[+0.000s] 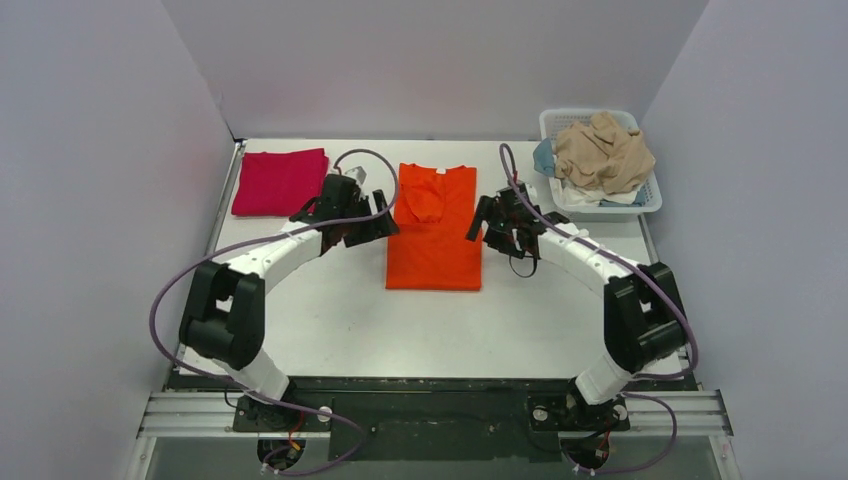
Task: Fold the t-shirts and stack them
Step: Fold the folded rectangular tshirt in 1/3 of the way, then grab one side of the 2/3 rectangular tshirt with both arms
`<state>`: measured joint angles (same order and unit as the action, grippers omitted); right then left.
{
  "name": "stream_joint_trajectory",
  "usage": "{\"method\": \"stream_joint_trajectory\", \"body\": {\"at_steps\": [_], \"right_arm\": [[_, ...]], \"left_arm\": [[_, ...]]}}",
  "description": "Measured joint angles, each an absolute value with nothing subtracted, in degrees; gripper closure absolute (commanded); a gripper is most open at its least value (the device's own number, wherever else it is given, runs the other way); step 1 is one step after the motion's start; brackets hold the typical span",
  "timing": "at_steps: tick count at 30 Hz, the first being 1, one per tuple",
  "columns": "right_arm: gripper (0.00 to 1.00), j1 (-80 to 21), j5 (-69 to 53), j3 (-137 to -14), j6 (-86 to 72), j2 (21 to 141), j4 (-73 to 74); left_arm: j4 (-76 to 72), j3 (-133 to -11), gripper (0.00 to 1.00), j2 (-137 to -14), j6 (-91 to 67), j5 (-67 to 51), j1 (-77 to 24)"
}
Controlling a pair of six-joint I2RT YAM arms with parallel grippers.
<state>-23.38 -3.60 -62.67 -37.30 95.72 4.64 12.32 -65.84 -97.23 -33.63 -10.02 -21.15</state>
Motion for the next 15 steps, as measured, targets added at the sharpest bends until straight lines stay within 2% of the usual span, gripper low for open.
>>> {"method": "stream_joint_trajectory", "body": {"at_steps": [5, 10, 13, 15], "right_arm": [[0.27, -26.33, -3.22, -51.46, -39.75, 86.08, 4.05], [0.49, -29.63, -3.4, -43.0, -43.48, 84.84, 2.48], [0.53, -29.65, -3.44, -41.39, -45.1, 85.54, 1.21], [0.6, -29.69, -3.38, -41.25, -46.06, 86.3, -0.49]], "left_arm": [[10.9, -53.01, 0.13, -87.74, -35.44, -10.04, -21.5], [10.17, -42.41, 0.22, -86.37, -38.48, -10.52, -22.61], [8.19, -41.21, 0.25, -86.13, -39.99, -10.94, -22.9], [6.87, -41.19, 0.3, -86.98, -40.77, -10.94, -23.35]]}}
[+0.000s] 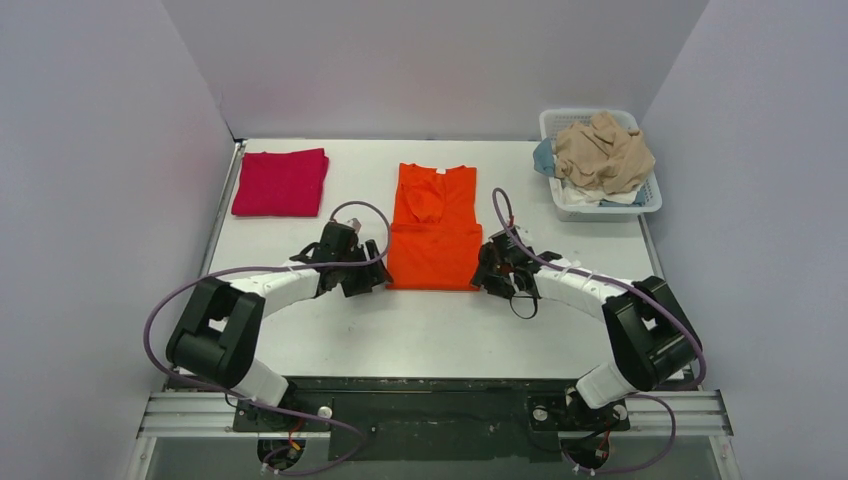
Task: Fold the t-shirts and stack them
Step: Grab one side of the 2/3 rectangular tshirt with both arms, then fold the long partially folded tshirt into a neat square
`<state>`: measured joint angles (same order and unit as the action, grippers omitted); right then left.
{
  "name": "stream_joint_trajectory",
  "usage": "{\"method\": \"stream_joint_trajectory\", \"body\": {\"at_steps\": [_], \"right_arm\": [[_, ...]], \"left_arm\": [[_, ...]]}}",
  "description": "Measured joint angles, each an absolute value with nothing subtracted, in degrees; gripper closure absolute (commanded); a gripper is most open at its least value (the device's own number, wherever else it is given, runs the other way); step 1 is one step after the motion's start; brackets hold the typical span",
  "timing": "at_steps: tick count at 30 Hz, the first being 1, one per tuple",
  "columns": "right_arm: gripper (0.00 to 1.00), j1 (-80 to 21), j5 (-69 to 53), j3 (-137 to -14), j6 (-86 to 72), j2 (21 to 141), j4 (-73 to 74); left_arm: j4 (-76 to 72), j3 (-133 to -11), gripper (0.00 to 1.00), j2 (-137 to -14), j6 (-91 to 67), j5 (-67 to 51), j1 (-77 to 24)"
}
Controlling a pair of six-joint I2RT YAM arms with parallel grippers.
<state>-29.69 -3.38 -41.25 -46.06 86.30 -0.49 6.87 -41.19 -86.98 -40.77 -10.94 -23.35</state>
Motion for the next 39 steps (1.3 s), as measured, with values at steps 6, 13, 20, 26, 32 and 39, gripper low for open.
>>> {"method": "stream_joint_trajectory", "body": {"at_steps": [6, 13, 20, 26, 32, 39], "right_arm": [[0.78, -29.74, -3.29, -41.04, -47.59, 88.84, -4.25], [1.0, -29.74, -3.99, -40.4, -48.93, 90.39, -7.16], [1.0, -29.76, -10.44, -41.32, -46.13, 90.15, -2.52], [1.0, -31.09, -18.02, -39.48, -42.17, 80.88, 10.04], [1.0, -34.48, -25.02, -38.96, -39.46, 65.08, 23.33], [1.0, -36.71, -33.01, -42.0, -38.92, 57.65, 32.93]], "left_arm": [[1.8, -41.74, 0.54, -90.59, -43.03, -11.68, -24.58], [-0.73, -43.24, 1.0, -94.76, -44.36, -11.97, -26.65], [0.03, -42.17, 1.0, -93.17, -45.58, -10.26, -28.64], [13.98, -34.76, 1.0, -77.71, -46.22, -5.56, -34.76], [30.83, -33.71, 1.0, -52.14, -48.07, -4.71, -40.25], [41.04, -38.74, 1.0, -38.41, -51.66, -5.32, -43.62]]}}
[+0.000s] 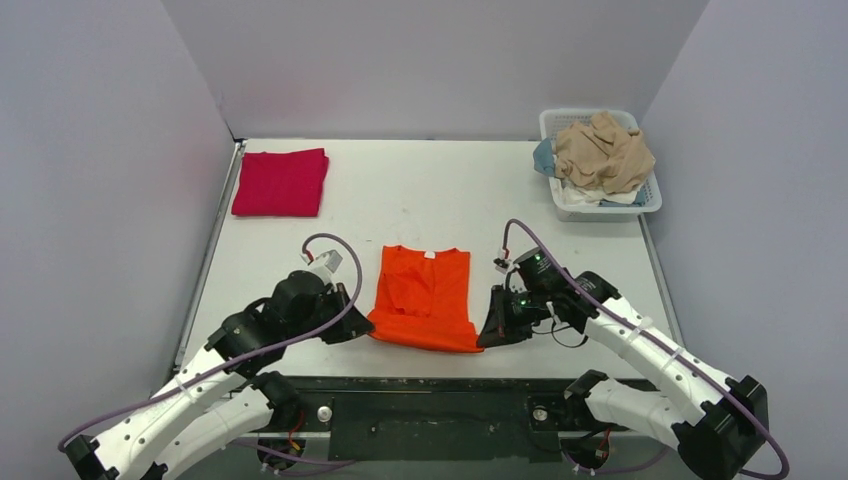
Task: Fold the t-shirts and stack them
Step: Fold the long partially folded tshirt into a neat square
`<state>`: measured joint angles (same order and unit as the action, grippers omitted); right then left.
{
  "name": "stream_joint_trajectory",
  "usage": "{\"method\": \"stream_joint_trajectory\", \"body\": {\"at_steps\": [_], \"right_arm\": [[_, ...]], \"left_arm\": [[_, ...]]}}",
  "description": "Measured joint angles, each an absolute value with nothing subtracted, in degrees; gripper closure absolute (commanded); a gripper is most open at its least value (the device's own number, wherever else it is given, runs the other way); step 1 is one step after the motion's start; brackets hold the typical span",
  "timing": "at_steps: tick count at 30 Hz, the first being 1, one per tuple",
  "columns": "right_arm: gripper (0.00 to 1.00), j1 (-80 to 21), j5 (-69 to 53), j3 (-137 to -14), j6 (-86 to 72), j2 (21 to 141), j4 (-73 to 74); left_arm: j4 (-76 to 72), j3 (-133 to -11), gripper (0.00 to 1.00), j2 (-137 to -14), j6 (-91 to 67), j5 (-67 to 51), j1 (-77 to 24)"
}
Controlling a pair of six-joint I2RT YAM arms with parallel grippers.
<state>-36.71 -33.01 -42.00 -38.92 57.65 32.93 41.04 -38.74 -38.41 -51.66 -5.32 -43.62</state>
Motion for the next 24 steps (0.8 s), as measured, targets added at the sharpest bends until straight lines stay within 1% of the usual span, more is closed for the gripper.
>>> {"method": "stream_joint_trajectory", "body": {"at_steps": [2, 6, 9, 14, 20, 24], "right_arm": [[1.0, -35.77, -34.28, -43.59, -38.83, 57.52, 33.76], [1.0, -30.15, -36.69, -46.0, -37.95, 57.98, 33.85], [1.0, -27.38, -38.5, -46.98, -37.41, 59.9, 33.01], [1.0, -25.8, -40.77, -48.86, -36.34, 65.95, 31.64], [1.0, -22.92, -40.73, -52.9, -35.27, 72.14, 29.34], [1.0, -21.52, -40.75, -55.68, -34.98, 75.53, 27.75]], "left_arm": [[41.69, -40.71, 1.0, -37.65, -52.1, -4.12, -43.75], [41.43, -43.2, 1.0, -38.17, -52.18, -0.36, -43.79], [39.94, -44.47, 1.0, -40.77, -51.99, 2.17, -43.53], [35.38, -45.17, 1.0, -46.61, -51.11, 5.41, -40.4], [28.1, -45.15, 1.0, -51.64, -50.17, 2.26, -31.64], [23.75, -45.17, 1.0, -55.53, -49.3, 0.05, -27.99]]}}
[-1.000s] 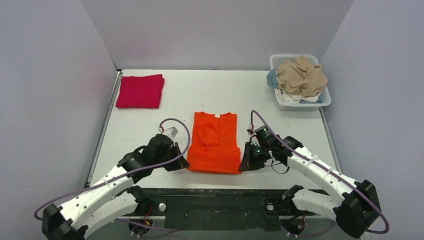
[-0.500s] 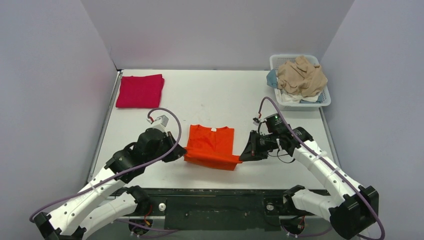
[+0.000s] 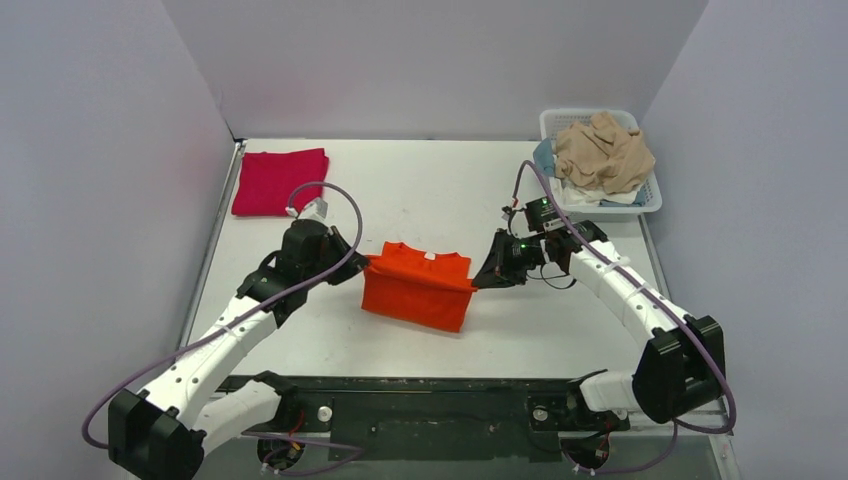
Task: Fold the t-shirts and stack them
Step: Fold the long partially folded tshirt into a neat square
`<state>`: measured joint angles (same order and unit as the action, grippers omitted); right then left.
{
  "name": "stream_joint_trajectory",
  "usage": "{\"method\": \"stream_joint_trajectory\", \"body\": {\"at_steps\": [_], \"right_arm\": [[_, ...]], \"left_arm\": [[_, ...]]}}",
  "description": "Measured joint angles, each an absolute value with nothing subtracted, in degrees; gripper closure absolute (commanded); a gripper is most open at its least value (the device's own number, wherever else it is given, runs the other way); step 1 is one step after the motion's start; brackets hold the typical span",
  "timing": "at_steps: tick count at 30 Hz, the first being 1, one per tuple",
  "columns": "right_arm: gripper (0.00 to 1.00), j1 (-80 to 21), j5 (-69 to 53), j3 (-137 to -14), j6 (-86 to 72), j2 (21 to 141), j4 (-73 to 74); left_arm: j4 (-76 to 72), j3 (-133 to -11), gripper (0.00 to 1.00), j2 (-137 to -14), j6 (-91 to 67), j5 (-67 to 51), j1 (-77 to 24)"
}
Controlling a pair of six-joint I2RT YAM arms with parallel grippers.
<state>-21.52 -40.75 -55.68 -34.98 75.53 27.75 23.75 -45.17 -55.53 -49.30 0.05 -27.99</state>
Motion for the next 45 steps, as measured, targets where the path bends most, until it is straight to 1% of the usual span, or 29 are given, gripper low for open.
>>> {"method": "stream_joint_trajectory", "body": {"at_steps": [4, 15, 26, 28, 29, 30, 31, 32, 33, 34, 35, 37, 40, 45], "right_arm": [[1.0, -19.81, -40.88, -57.32, -34.85, 78.52, 26.22], [1.0, -16.05, -40.97, -59.51, -36.97, 87.66, 20.16], [1.0, -13.89, -39.11, -64.82, -39.68, 101.38, 11.7], [0.98, -13.67, -38.35, -66.57, -40.1, 104.84, 10.63], [0.9, -13.56, -38.0, -67.57, -40.25, 106.65, 10.2], [0.82, -13.5, -37.58, -68.53, -40.29, 108.29, 9.93], [0.67, -13.43, -37.26, -69.47, -40.4, 109.73, 9.82], [0.6, -13.34, -36.77, -70.39, -40.49, 110.85, 9.8], [0.47, -13.19, -36.25, -71.31, -40.49, 111.74, 9.93], [0.42, -13.1, -35.77, -72.07, -40.42, 112.2, 10.13], [0.32, -12.91, -35.03, -72.97, -40.27, 112.31, 10.37], [0.28, -12.75, -33.1, -74.63, -39.62, 111.79, 11.16], [0.26, -12.78, -29.26, -74.52, -38.61, 108.55, 12.21], [0.26, -14.74, -24.14, -67.31, -39.27, 96.01, 12.32]], "left_arm": [[20.21, -45.54, 1.0, -60.36, -48.42, -1.23, -26.11], [13.28, -51.53, 1.0, -74.74, -45.71, -3.81, -22.5], [8.69, -59.48, 1.0, -93.08, -42.92, -4.29, -20.8], [8.49, -61.54, 0.98, -96.73, -42.65, -4.29, -20.6], [8.49, -62.63, 0.86, -98.72, -42.54, -4.32, -20.49], [8.56, -63.59, 0.78, -100.4, -42.46, -4.29, -20.38], [8.71, -64.38, 0.62, -101.91, -42.13, -4.29, -20.25], [8.86, -65.01, 0.5, -102.98, -41.93, -4.19, -20.12], [9.06, -65.45, 0.24, -103.53, -41.54, -3.95, -20.01], [9.5, -66.02, 0.18, -103.9, -41.36, -3.62, -19.79], [9.87, -66.5, 0.16, -103.96, -40.95, -3.33, -19.62], [10.55, -67.79, 0.15, -103.74, -41.06, -2.7, -19.22], [10.98, -68.51, 0.14, -102.0, -40.82, -1.78, -18.96], [11.73, -66.3, 0.13, -92.71, -40.99, -3.22, -19.97]]}}
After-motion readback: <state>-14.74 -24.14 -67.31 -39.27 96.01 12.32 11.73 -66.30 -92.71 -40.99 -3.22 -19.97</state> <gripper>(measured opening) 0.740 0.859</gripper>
